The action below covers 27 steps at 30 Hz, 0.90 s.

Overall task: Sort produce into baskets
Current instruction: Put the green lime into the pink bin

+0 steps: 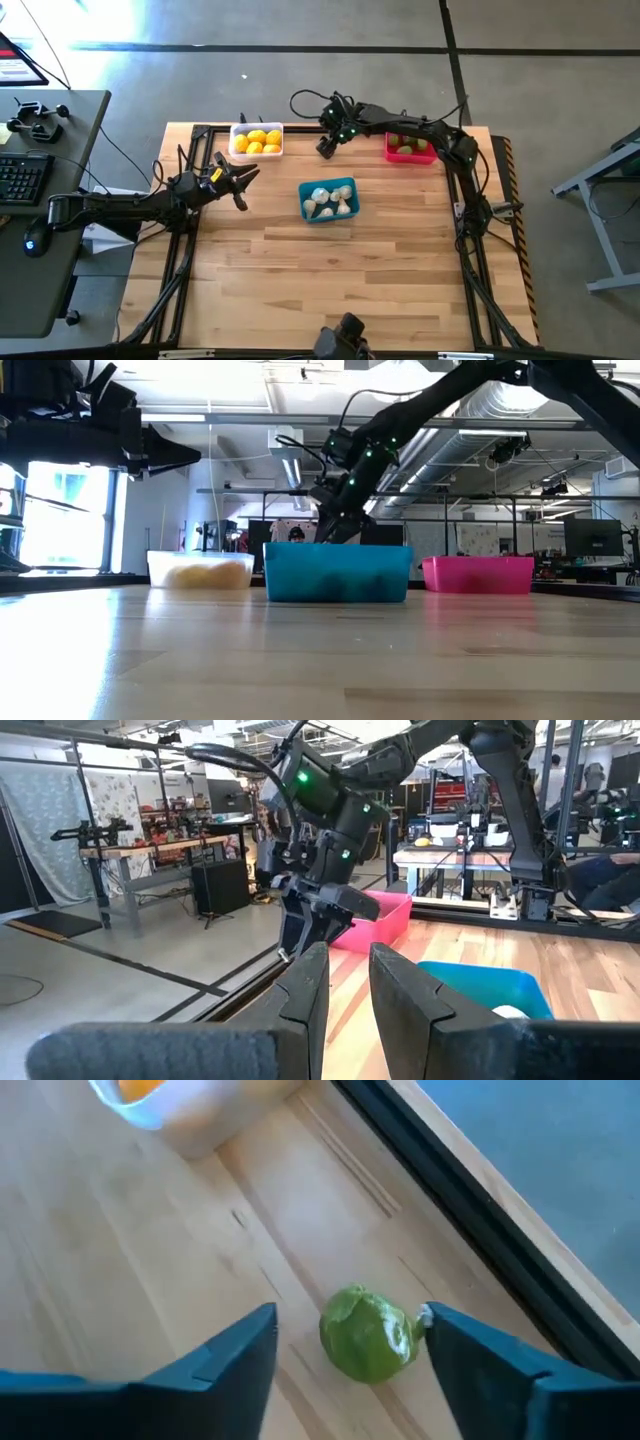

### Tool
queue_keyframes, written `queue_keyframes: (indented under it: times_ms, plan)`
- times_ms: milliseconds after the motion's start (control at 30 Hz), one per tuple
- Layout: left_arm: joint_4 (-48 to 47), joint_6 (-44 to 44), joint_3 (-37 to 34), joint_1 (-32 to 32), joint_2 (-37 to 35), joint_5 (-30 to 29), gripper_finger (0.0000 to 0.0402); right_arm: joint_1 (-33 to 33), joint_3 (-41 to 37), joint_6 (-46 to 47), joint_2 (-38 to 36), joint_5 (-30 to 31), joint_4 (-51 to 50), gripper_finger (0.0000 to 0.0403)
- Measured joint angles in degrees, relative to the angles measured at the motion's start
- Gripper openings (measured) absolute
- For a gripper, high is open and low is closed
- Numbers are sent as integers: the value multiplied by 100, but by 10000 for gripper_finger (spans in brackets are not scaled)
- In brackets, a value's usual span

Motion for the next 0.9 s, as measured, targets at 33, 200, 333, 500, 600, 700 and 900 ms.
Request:
queue_keyframes:
  times_ms: [33, 200, 333, 500, 600, 700, 900]
  plan:
    - [2, -1, 0, 0, 0, -2, 62, 1, 2, 3, 31, -1, 42, 244]
    - [2, -2, 0, 0, 0, -2, 62, -4, 4, 90, 328, 106, 78, 271]
    - [4, -2, 0, 0, 0, -1, 62, -10, 4, 63, 521, 224, 44, 272]
    - [4, 47, 0, 0, 0, -1, 62, -24, 6, -67, 554, 246, 1, 272]
    - [4, 50, 0, 0, 0, -2, 62, -59, 6, -2, 554, 235, -59, 272]
    - [4, 51, 0, 0, 0, -2, 62, -82, 8, 81, 554, 84, -41, 272]
    - [16, 66, 0, 0, 0, -2, 62, -71, 17, 196, 628, -19, 194, 272]
